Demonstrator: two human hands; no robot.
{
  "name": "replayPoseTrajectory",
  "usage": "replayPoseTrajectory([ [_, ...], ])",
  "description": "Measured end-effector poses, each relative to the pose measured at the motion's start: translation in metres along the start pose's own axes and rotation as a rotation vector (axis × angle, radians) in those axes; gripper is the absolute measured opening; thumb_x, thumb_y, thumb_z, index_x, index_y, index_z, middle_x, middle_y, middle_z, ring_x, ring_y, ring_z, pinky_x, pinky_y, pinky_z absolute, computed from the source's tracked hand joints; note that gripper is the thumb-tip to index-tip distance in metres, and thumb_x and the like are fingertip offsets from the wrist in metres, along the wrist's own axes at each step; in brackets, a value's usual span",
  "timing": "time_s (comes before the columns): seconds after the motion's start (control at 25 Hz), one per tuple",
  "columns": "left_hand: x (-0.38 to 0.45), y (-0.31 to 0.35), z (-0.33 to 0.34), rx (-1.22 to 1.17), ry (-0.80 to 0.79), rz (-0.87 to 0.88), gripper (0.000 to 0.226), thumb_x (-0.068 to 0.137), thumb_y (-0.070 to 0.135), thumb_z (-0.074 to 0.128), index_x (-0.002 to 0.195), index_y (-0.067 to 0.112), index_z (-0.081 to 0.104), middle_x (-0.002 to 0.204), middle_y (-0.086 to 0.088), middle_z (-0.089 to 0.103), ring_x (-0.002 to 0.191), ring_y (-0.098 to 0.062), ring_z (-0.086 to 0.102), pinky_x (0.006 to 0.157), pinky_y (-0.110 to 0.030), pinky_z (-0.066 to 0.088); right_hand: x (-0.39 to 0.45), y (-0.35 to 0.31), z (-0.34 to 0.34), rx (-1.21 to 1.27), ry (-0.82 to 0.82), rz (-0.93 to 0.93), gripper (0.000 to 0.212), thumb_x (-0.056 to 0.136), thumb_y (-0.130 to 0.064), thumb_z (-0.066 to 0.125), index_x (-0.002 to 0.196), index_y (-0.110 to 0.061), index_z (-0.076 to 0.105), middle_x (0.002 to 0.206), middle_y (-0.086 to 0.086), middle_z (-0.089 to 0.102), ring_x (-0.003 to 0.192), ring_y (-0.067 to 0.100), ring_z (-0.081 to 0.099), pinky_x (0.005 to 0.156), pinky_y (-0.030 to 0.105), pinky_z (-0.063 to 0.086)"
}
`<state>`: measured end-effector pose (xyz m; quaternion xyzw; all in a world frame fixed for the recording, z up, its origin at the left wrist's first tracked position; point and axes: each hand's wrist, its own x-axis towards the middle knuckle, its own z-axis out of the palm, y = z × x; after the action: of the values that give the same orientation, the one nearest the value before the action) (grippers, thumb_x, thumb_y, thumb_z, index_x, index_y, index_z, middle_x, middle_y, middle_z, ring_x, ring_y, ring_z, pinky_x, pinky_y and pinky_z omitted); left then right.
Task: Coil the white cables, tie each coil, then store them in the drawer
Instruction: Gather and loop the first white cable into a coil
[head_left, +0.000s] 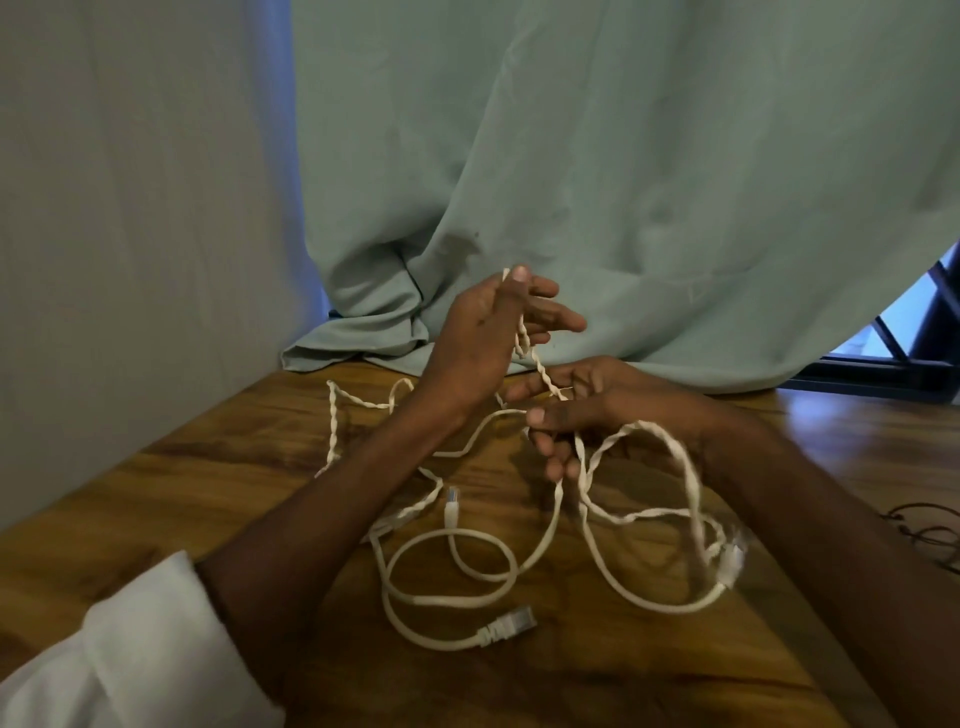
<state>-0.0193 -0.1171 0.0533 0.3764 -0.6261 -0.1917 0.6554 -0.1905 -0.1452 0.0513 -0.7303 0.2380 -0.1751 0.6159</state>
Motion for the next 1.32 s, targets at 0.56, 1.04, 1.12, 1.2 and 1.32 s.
replayPoseTrajectory([
  [0.56,-0.006,-0.013,-0.01,0.492,-0.308,-0.05,0.064,0.099,0.064,0.044,0.092,0.006,0.071,0.062,0.006,0.058,0.059,-0.002,0.054,0.064,-0.035,0.046,-0.027,-0.02,-0.059,0.602,0.065,0.031,0.048,0.099,-0.043,0.053,0.117,-0.004,0.075,0.101,0.013,0.078,0.077,0.022,0.078,0.065,0.032,0.065],
  [1.04,-0.006,-0.011,-0.008,0.314,-0.339,-0.2,0.049,0.104,0.046,0.057,0.081,0.004,0.072,0.048,0.0,0.05,0.045,-0.013,0.046,0.056,-0.029,0.043,-0.024,-0.014,-0.061,0.085,1.061,-0.479,0.02,0.101,-0.026,0.056,0.093,-0.014,0.07,0.082,0.006,0.074,0.07,0.018,0.072,0.06,0.028,0.052],
  [1.12,-0.007,-0.012,-0.005,0.361,-0.338,-0.198,0.049,0.103,0.044,0.06,0.085,-0.001,0.072,0.049,0.003,0.052,0.045,-0.01,0.049,0.052,-0.025,0.044,-0.021,-0.02,-0.04,-0.164,0.944,-0.599,0.03,0.105,-0.037,0.057,0.1,-0.013,0.073,0.091,0.005,0.078,0.08,0.018,0.075,0.064,0.029,0.057],
  [1.2,-0.008,-0.011,-0.003,0.332,-0.339,-0.197,0.046,0.103,0.04,0.06,0.085,-0.001,0.071,0.049,0.001,0.054,0.044,-0.012,0.05,0.051,-0.024,0.045,-0.014,-0.017,-0.024,-0.408,0.784,-0.575,0.027,0.104,-0.036,0.061,0.11,-0.013,0.075,0.096,0.002,0.078,0.081,0.018,0.076,0.069,0.031,0.061],
  [1.32,-0.008,-0.009,-0.003,0.116,-0.351,-0.222,0.052,0.105,0.039,0.056,0.092,-0.011,0.066,0.048,-0.005,0.047,0.045,-0.019,0.051,0.056,-0.028,0.049,-0.007,-0.01,-0.021,-0.347,0.681,-0.54,0.017,0.102,-0.017,0.065,0.115,-0.013,0.075,0.082,0.004,0.075,0.05,0.02,0.062,0.051,0.031,0.053],
])
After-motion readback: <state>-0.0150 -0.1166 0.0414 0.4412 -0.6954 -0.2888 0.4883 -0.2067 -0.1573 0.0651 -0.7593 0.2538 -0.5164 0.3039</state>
